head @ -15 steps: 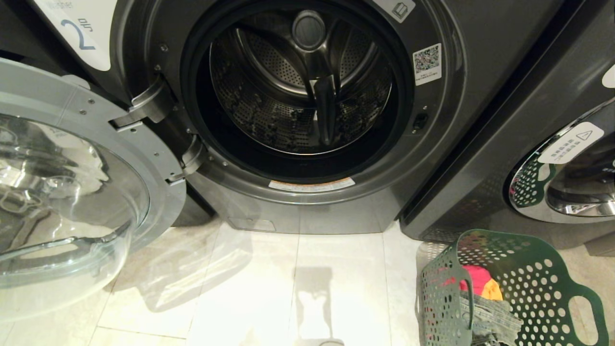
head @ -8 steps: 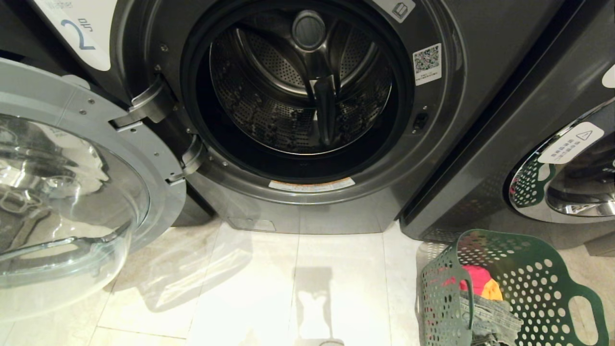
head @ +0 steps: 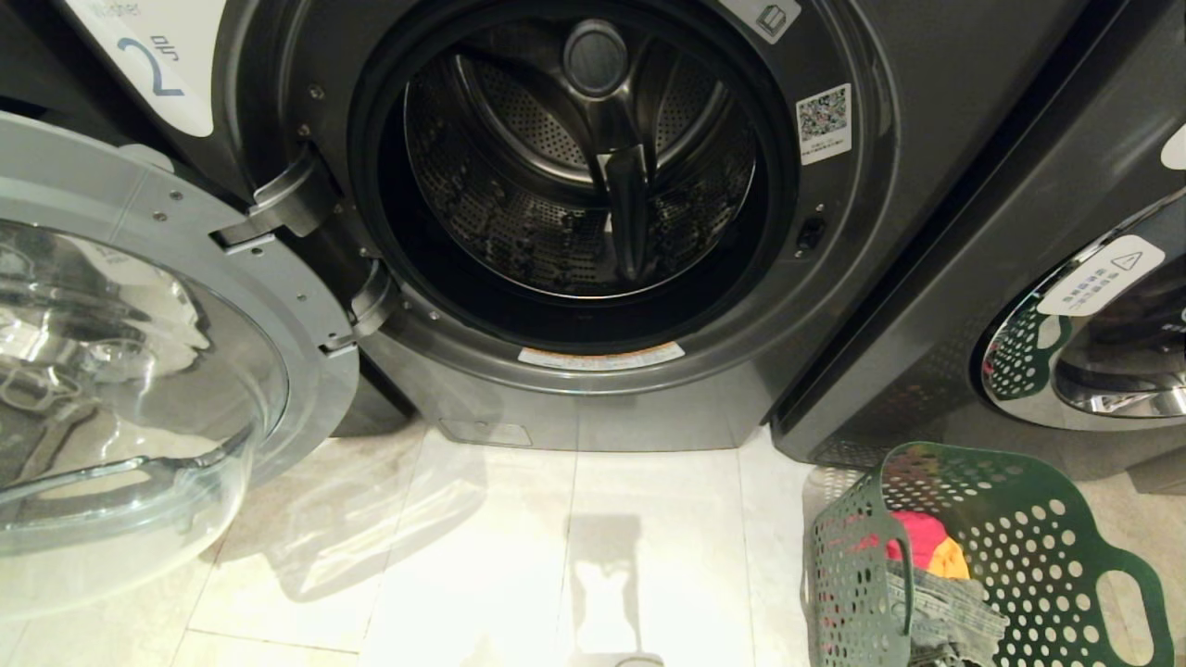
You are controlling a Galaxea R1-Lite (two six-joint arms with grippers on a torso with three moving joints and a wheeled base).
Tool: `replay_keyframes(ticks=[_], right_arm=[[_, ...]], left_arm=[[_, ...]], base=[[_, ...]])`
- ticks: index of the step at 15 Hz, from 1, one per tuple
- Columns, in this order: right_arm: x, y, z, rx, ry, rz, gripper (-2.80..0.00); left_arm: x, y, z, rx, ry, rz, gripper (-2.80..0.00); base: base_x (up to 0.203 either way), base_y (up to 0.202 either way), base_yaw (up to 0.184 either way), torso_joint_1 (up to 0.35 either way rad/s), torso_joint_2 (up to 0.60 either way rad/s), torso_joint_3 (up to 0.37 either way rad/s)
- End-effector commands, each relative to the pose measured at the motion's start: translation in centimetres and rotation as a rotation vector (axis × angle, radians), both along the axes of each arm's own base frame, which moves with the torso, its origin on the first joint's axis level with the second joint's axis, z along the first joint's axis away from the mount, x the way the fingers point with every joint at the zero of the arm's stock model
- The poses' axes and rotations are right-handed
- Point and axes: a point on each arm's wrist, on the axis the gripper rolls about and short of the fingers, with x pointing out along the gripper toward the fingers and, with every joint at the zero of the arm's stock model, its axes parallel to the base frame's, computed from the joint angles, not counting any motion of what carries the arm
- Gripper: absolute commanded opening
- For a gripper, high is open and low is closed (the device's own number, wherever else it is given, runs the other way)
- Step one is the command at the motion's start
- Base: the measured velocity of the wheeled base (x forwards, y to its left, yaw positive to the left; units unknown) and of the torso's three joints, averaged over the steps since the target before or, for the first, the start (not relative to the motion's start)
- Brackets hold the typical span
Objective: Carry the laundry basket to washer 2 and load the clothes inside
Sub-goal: Place the clothes into the washing machine
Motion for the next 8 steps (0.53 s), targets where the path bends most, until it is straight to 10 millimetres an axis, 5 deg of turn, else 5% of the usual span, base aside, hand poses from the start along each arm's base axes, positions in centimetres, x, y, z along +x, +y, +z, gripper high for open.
replay_keyframes(ticks=[1,8], right_arm=[[-0.01,0.00,0.00,-0.001,-0.001,0.000,-2.80],[-0.01,0.00,0.00,-0.001,-0.001,-0.001,-2.80]], left_arm=[[0.07,0.00,-0.31,0.002,0.014,0.000,-2.80],[0.08,0.00,-0.29,-0.002,0.010,0.001,-2.80]], base=[[0.000,0.000,0.000,0.000,0.00,0.000],[0.000,0.000,0.000,0.000,0.00,0.000]])
